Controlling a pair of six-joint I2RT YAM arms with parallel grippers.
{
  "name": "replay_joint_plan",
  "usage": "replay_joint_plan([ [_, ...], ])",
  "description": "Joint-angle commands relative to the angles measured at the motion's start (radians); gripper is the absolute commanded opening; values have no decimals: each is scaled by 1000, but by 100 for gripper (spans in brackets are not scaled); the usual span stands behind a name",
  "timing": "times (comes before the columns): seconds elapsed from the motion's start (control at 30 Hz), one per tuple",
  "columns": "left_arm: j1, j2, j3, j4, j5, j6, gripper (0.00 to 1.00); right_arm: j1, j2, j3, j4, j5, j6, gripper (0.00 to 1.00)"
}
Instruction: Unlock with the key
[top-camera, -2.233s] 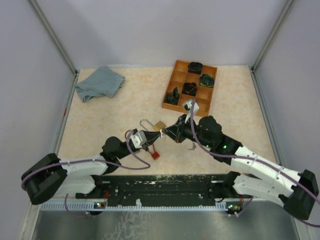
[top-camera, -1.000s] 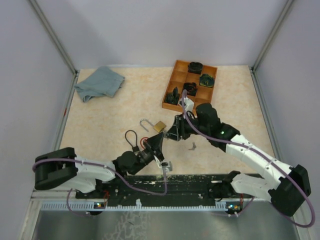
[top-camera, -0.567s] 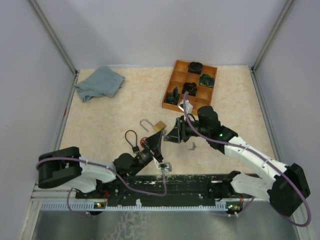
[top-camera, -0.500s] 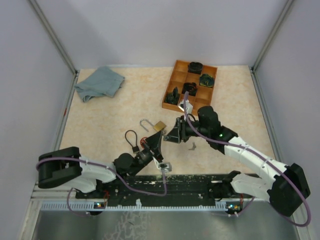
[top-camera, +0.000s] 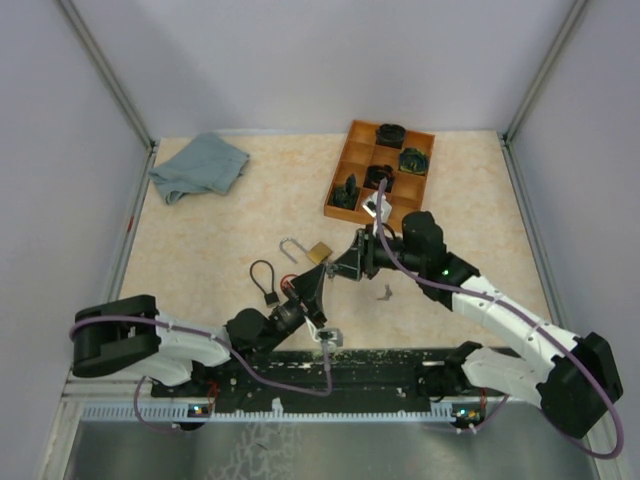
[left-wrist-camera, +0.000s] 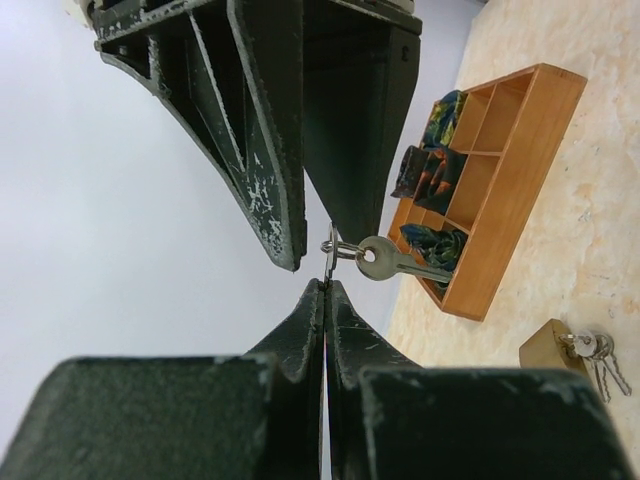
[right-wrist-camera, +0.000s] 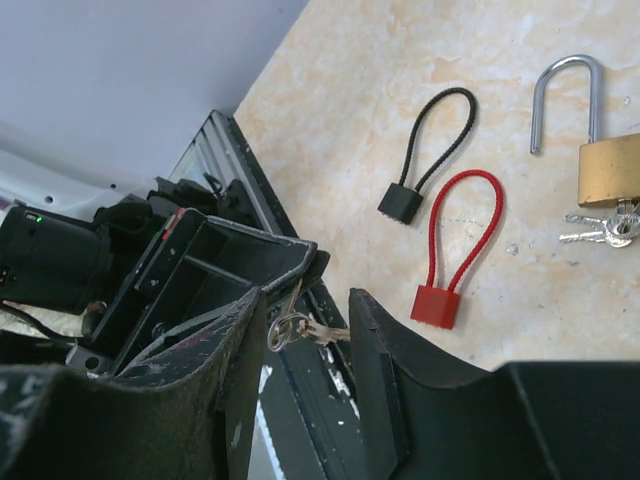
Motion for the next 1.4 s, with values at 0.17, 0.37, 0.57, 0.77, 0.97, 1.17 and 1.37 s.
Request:
replay_joint_plan([
  [0.17,-24,-35,-1,3,5,-8,0,-8,38,-10,165,-125,3,40],
  [0.37,-24,-42,-7,3,-10,-9,0,-9,22,-16,118,-184,-26,37],
  [0.57,-25,-42,-9,-3,-19,-7,0,-22,-45,-32,88,-192,-34,33],
  [0.77,-25,-34,-7,-5,-28,-1,0,-29,-69,-32,94,-203,-26,30],
  [0.97,-24,-33,-4,-5,-24,2,0,-30,-46,-42,132,-194,4,28],
  [1.17,-26,-35,-6,6,-30,14,0,-29,-31,-14,48,-219,-63,14],
  [1.37,-24,-29,1,5,-45,26,0,-30,-103,13,-89,-220,-149,18],
])
